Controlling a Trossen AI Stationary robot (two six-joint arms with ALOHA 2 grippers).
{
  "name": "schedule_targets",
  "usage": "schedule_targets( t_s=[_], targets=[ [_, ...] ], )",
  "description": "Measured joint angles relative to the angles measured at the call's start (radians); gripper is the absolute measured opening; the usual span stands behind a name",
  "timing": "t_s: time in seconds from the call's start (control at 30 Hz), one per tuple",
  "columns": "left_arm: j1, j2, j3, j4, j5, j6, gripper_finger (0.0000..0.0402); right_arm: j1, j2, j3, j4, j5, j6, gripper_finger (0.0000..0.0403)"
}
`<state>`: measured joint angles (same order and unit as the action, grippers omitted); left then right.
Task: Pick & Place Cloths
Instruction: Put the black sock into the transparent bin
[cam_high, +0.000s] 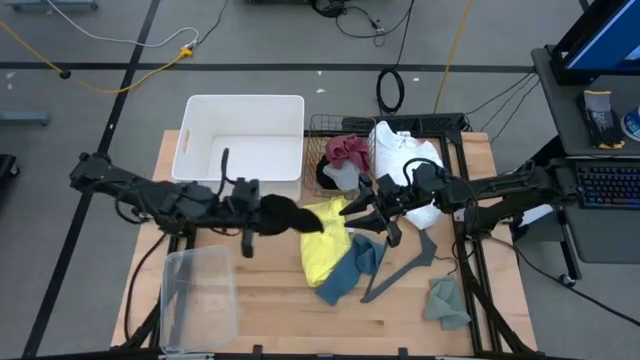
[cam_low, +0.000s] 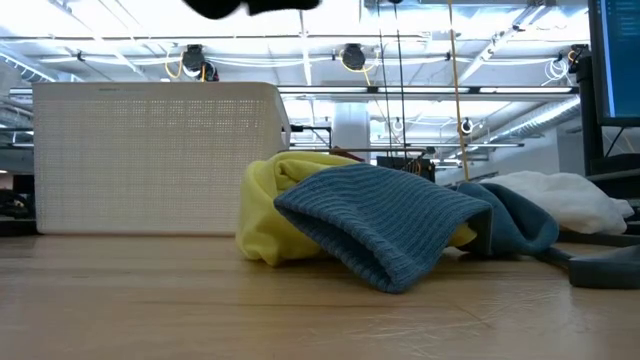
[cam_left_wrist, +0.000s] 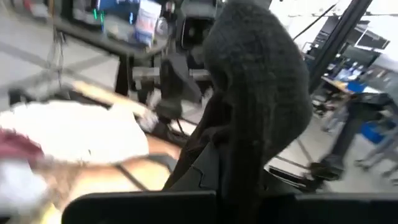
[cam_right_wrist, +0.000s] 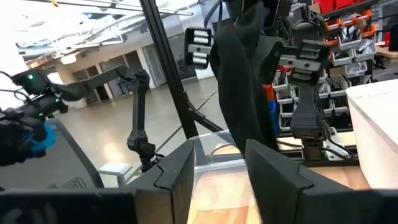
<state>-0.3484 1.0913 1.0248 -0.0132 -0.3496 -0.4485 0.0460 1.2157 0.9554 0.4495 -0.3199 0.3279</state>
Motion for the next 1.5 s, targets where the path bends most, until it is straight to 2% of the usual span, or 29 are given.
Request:
schedule_targets(
  t_s=[0.23, 0.47, 0.6, 0.73, 0.83, 0.97, 1.3, 1.5],
  targets=[
    [-0.089, -0.097, 0.0, -0.214, 0.013, -0.361, 0.0, 0.0, -0.014, 0.0, -0.018, 0.0, -0.011, 0.0136],
    [-0.172, -0.178, 0.0, -0.338, 0.074, -0.649, 0.0, 0.0, -0.014, 0.0, -0.022, 0.002, -0.011, 0.0132],
    [-0.207, -0.21, 0.0, -0.449, 0.148, -0.836, 0.0, 0.0, -0.014, 0.0, -0.021, 0.002, -0.011, 0.0132],
    [-0.242, -0.218, 0.0, -0.558, 0.276, -1.016, 0.0, 0.0, -0.014, 0.0, -0.023, 0.002, -0.01, 0.0132],
    [-0.274, -0.218, 0.0, -0.586, 0.385, -1.11, 0.0, 0.0, -0.014, 0.0, -0.038, 0.003, -0.01, 0.0132],
    [-0.331, -0.221, 0.0, -0.59, 0.454, -1.207, 0.0, 0.0, -0.014, 0.0, -0.047, 0.003, -0.008, 0.0132],
    [-0.506, -0.228, 0.0, -0.643, 0.49, -1.489, 0.0, 0.0, -0.014, 0.0, -0.051, 0.003, -0.011, 0.0131],
    [-0.599, -0.228, 0.0, -0.733, 0.492, -1.658, 0.0, 0.0, -0.014, 0.0, -0.052, 0.003, -0.011, 0.013]
  ],
)
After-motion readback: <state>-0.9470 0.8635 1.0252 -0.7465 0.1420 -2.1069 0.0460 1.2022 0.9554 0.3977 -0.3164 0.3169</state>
